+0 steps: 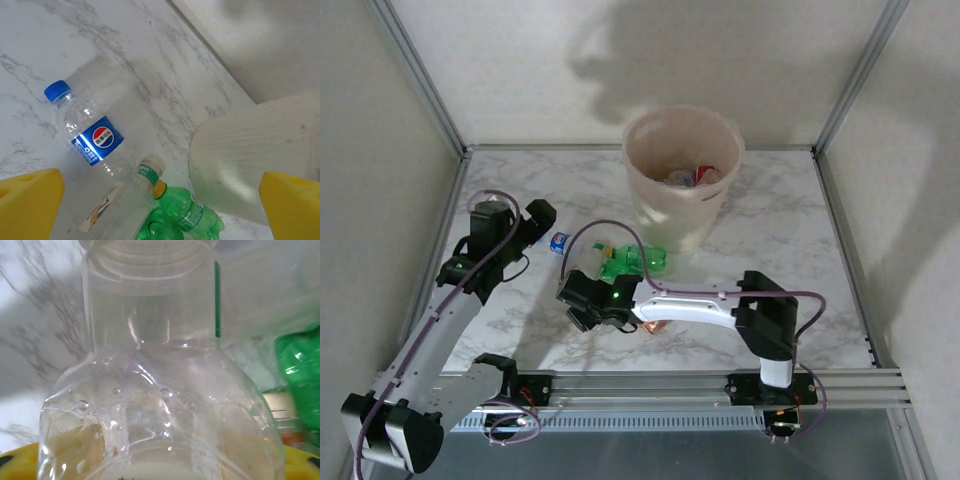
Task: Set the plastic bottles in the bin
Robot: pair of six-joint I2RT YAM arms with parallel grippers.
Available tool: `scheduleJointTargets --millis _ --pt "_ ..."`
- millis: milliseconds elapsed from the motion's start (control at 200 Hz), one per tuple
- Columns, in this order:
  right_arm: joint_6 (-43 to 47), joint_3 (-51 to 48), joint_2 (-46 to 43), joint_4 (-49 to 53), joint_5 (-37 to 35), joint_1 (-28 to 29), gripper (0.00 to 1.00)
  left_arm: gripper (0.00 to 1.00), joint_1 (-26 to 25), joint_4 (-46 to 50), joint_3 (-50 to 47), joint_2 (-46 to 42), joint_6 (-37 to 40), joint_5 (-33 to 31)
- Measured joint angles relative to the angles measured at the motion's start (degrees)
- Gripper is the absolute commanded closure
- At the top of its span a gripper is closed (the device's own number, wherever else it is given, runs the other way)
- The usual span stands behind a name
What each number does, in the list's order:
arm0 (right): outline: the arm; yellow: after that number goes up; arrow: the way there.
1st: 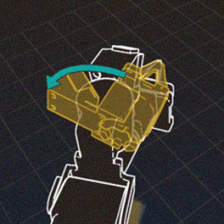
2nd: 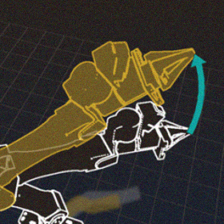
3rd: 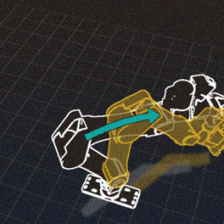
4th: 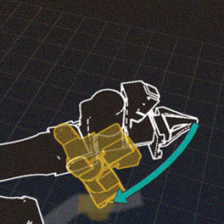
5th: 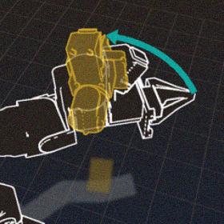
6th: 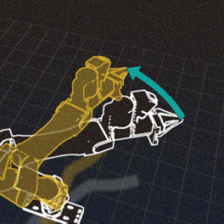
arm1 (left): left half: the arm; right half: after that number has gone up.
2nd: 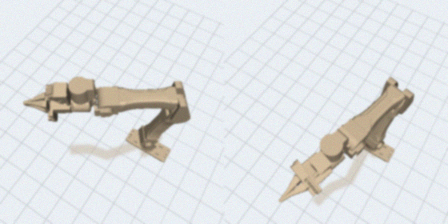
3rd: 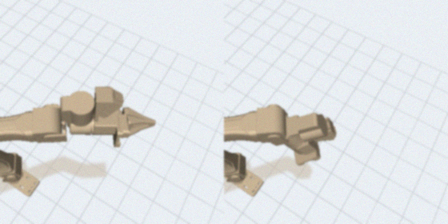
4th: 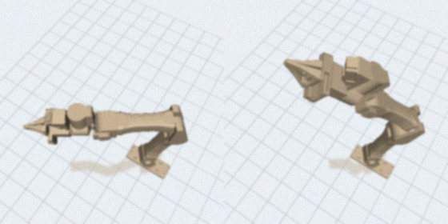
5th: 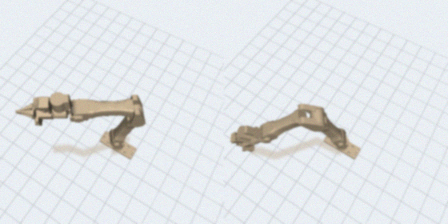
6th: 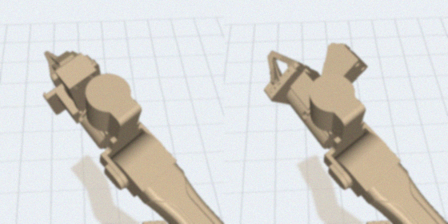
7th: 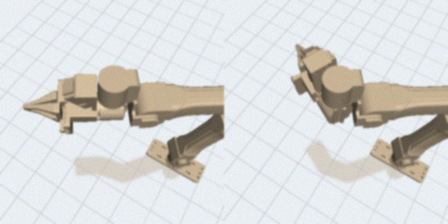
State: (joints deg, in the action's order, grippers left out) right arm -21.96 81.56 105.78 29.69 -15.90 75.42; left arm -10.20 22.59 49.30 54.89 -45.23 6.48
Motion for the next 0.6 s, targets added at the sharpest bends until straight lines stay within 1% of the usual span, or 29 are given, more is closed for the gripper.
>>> scheduleJointTargets --millis 381,516,601 --pt "-1.2 9.4 -13.1 4.9 -9.4 -0.5 0.41 0.0 1.4 0.0 0.0 -1.0 0.0 0.0" --pt "-1.7 12.5 -16.7 6.9 -12.2 -2.3 0.41 0.01 1.8 0.0 -0.4 -1.1 0.0 0.0" --pt "-2.1 14.7 -18.9 8.0 -13.6 -4.9 0.41 0.01 1.8 0.0 -0.6 -1.1 0.0 0.3"
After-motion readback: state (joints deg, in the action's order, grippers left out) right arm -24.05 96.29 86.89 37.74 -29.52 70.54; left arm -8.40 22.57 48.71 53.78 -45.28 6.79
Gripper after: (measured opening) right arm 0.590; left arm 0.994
